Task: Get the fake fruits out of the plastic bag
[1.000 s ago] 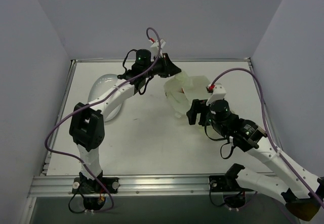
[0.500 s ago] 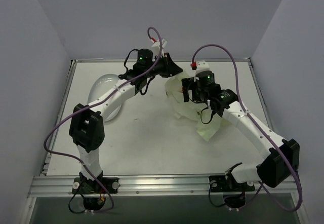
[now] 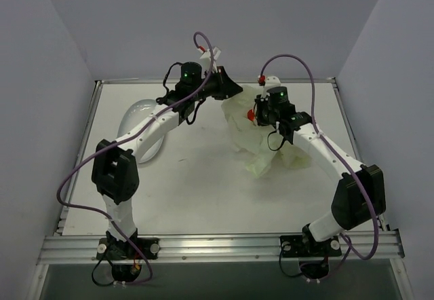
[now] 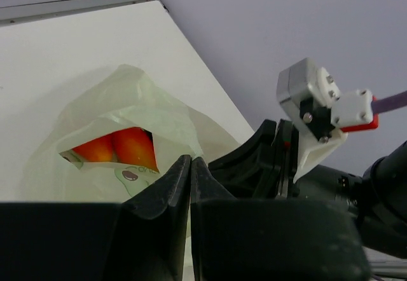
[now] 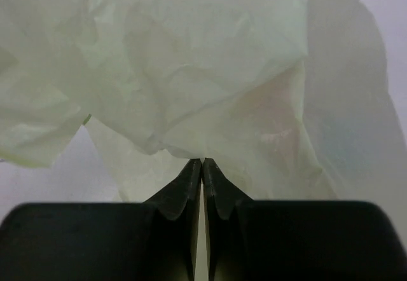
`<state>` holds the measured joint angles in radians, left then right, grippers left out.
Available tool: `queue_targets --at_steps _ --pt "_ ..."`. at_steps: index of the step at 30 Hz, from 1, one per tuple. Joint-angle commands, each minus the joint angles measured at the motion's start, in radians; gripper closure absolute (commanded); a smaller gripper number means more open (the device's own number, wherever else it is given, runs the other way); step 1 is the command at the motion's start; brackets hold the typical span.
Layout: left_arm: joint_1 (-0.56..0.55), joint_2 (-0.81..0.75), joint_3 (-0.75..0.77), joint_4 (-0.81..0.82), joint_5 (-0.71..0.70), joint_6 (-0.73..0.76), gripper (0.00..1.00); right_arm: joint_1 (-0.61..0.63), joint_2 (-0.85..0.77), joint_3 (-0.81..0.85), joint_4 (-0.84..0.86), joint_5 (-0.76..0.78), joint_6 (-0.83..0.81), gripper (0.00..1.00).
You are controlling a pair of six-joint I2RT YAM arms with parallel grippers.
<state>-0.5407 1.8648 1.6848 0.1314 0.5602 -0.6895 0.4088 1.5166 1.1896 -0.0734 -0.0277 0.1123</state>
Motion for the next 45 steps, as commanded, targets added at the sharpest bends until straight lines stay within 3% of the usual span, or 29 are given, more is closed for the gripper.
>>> queue_targets --at_steps 1,2,4,5,7,8,9,12,17,20,22,25,29,31,32,33,40,45 --pt "0.012 -0.070 0.032 0.040 0.007 -0.013 0.98 -0.042 -0.033 0.015 0.130 -0.003 0.024 1.00" --pt "0.013 -0.072 0.032 0.039 0.012 -0.015 0.97 -0.044 -0.035 0.013 0.130 0.002 0.026 1.00" --pt "0.018 -0.090 0.010 0.022 -0.009 0.010 0.85 -0.047 -0.058 0.005 0.133 0.003 0.027 1.00" --pt "0.018 -0.126 -0.003 -0.022 -0.034 0.033 0.69 -0.048 -0.067 -0.004 0.132 0.006 0.033 1.00" --pt "0.018 -0.183 -0.092 -0.065 -0.157 0.100 0.50 -0.057 -0.101 -0.015 0.135 -0.011 0.039 1.00" --pt "0.016 -0.258 -0.143 -0.088 -0.211 0.117 0.31 -0.080 -0.108 -0.016 0.135 -0.038 0.044 1.00" --pt "0.016 -0.298 -0.198 -0.095 -0.271 0.129 0.25 -0.093 -0.114 -0.016 0.133 -0.072 0.059 1.00" --pt "0.016 -0.452 -0.445 -0.095 -0.462 0.143 0.20 -0.142 -0.111 -0.015 0.133 -0.182 0.084 1.00" --pt "-0.054 -0.503 -0.771 0.098 -0.428 0.151 0.15 -0.163 -0.090 -0.004 0.136 -0.251 0.113 1.00" --pt "-0.082 -0.417 -0.775 0.201 -0.370 0.169 0.04 -0.165 -0.095 -0.005 0.138 -0.261 0.121 1.00" --pt "-0.084 -0.350 -0.739 0.240 -0.344 0.177 0.03 -0.165 -0.107 -0.007 0.138 -0.265 0.125 1.00" --pt "-0.079 -0.172 -0.625 0.313 -0.289 0.174 0.06 -0.165 -0.122 -0.010 0.136 -0.275 0.130 1.00" --pt "-0.067 -0.058 -0.496 0.382 -0.293 0.137 0.05 -0.166 -0.127 -0.019 0.138 -0.310 0.138 1.00" --pt "-0.059 -0.020 -0.435 0.392 -0.351 0.114 0.32 -0.166 -0.125 -0.025 0.145 -0.322 0.142 1.00" --pt "-0.053 -0.015 -0.421 0.387 -0.365 0.110 0.84 -0.168 -0.125 -0.027 0.149 -0.324 0.142 1.00" --pt "-0.036 -0.022 -0.409 0.372 -0.374 0.088 0.97 -0.169 -0.125 -0.027 0.152 -0.324 0.145 1.00" --pt "-0.041 -0.336 -0.444 0.208 -0.359 0.125 0.98 -0.192 -0.176 0.031 0.147 -0.316 0.187 1.00" --pt "-0.030 -0.391 -0.484 0.108 -0.339 0.130 0.98 -0.208 -0.185 0.070 0.146 -0.276 0.210 1.00"
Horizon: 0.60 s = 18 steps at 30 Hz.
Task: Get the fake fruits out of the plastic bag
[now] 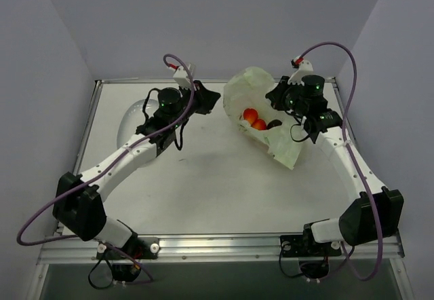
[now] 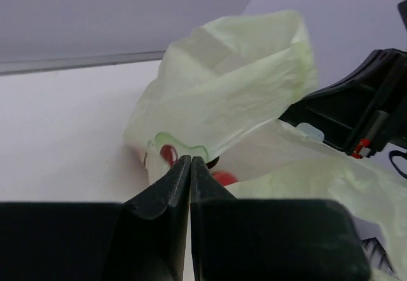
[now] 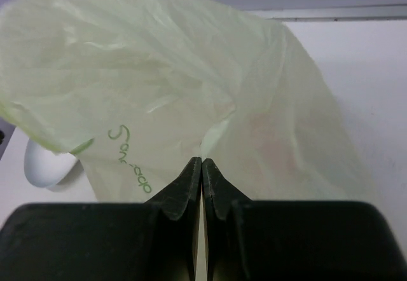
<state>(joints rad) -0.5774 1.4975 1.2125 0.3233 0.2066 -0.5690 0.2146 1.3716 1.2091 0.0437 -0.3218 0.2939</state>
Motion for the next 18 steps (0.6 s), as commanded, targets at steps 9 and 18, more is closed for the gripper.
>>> queue_targets --at_steps 9,18 --pt "0.099 0.017 -0.191 -0.090 -0.039 -0.092 0.98 -0.041 0.081 -0.091 0.064 0.101 0.030 1.00" --pt "-0.215 -0.290 -0.248 -0.207 -0.323 0.087 0.98 -0.058 0.087 -0.084 0.110 0.138 0.022 1.00"
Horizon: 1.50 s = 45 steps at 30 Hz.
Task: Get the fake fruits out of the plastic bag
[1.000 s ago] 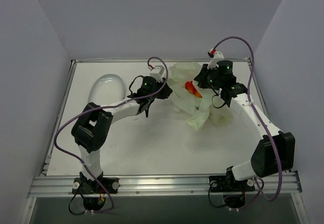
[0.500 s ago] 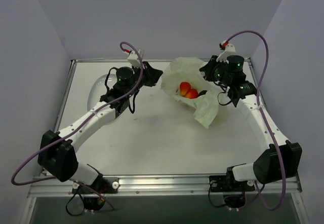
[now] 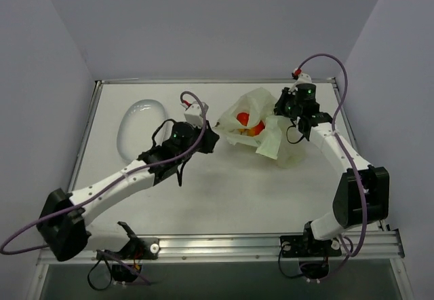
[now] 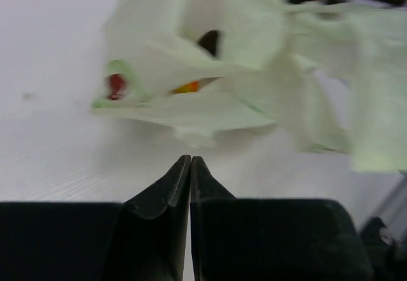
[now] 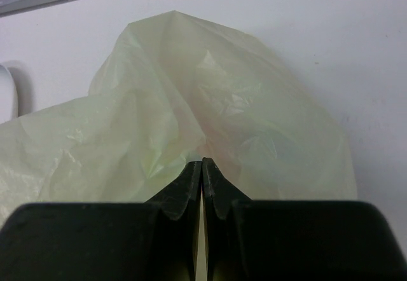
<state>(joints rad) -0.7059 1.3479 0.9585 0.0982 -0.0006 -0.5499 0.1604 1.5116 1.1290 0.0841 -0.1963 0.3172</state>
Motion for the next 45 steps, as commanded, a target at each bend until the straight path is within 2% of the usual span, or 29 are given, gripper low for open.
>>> queue_targets --at_steps 1,3,5,8,10,12,13,14,15,16,19,23,25,28,29,33,37,40,43,44,45 --pt "-0.139 -0.148 0.002 0.037 -0.116 0.070 0.98 -0.002 -0.066 -0.029 0.083 0.002 0.011 1.00" --pt "-0.187 -0.119 0.035 0.046 -0.115 0.093 0.98 0.002 -0.111 -0.093 0.130 -0.011 0.022 1.00" --pt "-0.221 -0.014 0.086 0.061 -0.073 0.117 0.98 -0.001 -0.125 -0.097 0.126 -0.014 0.019 1.00" --pt "-0.228 0.166 0.228 0.040 0.029 0.151 0.97 -0.004 -0.120 -0.074 0.112 -0.015 0.008 1.00" --pt "-0.225 0.291 0.348 0.003 0.033 0.195 0.98 -0.005 -0.114 -0.066 0.111 -0.040 0.010 1.00" --pt "-0.202 0.364 0.472 -0.023 0.024 0.229 0.97 -0.002 -0.116 -0.072 0.108 -0.055 0.016 1.00" --pt "-0.189 0.426 0.505 -0.022 0.028 0.229 0.93 -0.002 -0.122 -0.092 0.111 -0.055 0.020 1.00" --pt "-0.172 0.456 0.535 -0.014 0.040 0.225 0.79 -0.001 -0.134 -0.103 0.117 -0.055 0.022 1.00" --pt "-0.132 0.518 0.566 -0.008 0.066 0.210 0.76 0.001 -0.142 -0.115 0.117 -0.051 0.022 1.00" --pt "-0.109 0.546 0.636 -0.014 0.111 0.199 0.76 0.002 -0.151 -0.124 0.117 -0.042 0.026 1.00" --pt "-0.046 0.637 0.739 -0.019 0.058 0.177 0.75 0.007 -0.206 -0.182 0.123 -0.025 0.042 1.00" --pt "-0.023 0.723 0.806 0.034 0.037 0.189 0.75 0.016 -0.240 -0.253 0.125 0.009 0.040 1.00" --pt "-0.032 0.764 0.796 0.095 0.088 0.165 0.75 0.016 -0.238 -0.261 0.123 0.018 0.031 1.00" --pt "-0.067 0.781 0.688 0.205 0.117 0.122 0.71 0.014 -0.220 -0.255 0.118 0.031 0.022 1.00" --pt "-0.075 0.778 0.648 0.233 0.111 0.108 0.71 0.013 -0.209 -0.250 0.120 0.037 0.022 1.00" --pt "-0.127 0.699 0.334 0.455 0.052 -0.031 0.71 0.010 -0.143 -0.227 0.158 0.049 0.025 1.00" --pt "-0.205 0.629 0.137 0.546 -0.024 -0.103 0.71 0.004 -0.102 -0.224 0.198 0.064 0.025 1.00" --pt "-0.247 0.579 0.082 0.548 -0.062 -0.073 0.71 -0.002 -0.122 -0.251 0.230 0.046 0.025 1.00" --pt "-0.236 0.524 0.089 0.529 -0.064 -0.059 0.63 -0.001 -0.157 -0.290 0.243 0.009 0.026 1.00" --pt "-0.233 0.508 0.103 0.520 -0.052 -0.056 0.53 -0.001 -0.168 -0.308 0.244 -0.003 0.026 1.00" --pt "-0.230 0.475 0.115 0.493 -0.050 -0.056 0.50 -0.001 -0.177 -0.316 0.244 -0.017 0.023 1.00"
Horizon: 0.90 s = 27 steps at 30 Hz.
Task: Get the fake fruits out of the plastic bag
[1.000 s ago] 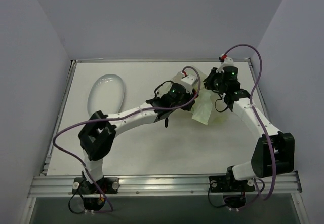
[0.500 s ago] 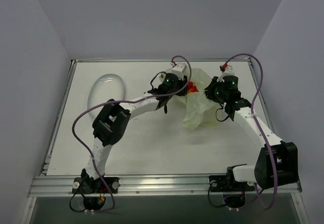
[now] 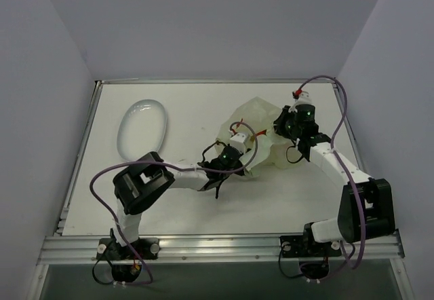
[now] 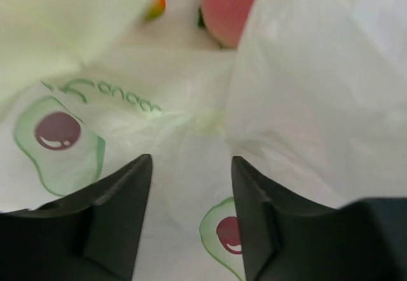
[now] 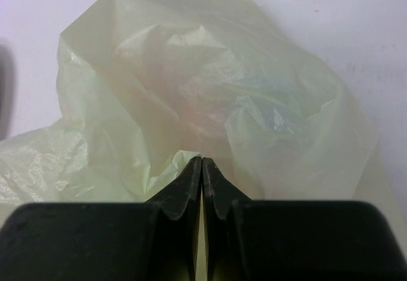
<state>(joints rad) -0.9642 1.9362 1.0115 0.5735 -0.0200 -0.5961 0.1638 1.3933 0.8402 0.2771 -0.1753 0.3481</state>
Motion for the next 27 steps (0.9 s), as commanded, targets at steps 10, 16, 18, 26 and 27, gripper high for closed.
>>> queue_targets --at_steps 10,16,18,26,27 --pt "0.057 -0.140 0.196 -0.072 -0.003 -0.030 0.41 0.061 -0.311 0.009 -0.232 0.126 0.015 0.05" --pt "0.136 -0.100 0.280 -0.129 0.020 -0.054 0.42 0.212 -0.488 0.051 -0.425 0.318 0.081 0.00" --pt "0.137 -0.085 0.298 -0.150 0.009 -0.031 0.42 0.282 -0.508 0.069 -0.467 0.345 0.104 0.00" --pt "0.139 -0.022 0.386 -0.221 -0.037 0.022 0.42 0.525 -0.479 0.031 -0.619 0.505 0.224 0.00" --pt "0.139 -0.016 0.394 -0.242 -0.053 0.034 0.43 0.537 -0.475 -0.010 -0.622 0.522 0.241 0.00"
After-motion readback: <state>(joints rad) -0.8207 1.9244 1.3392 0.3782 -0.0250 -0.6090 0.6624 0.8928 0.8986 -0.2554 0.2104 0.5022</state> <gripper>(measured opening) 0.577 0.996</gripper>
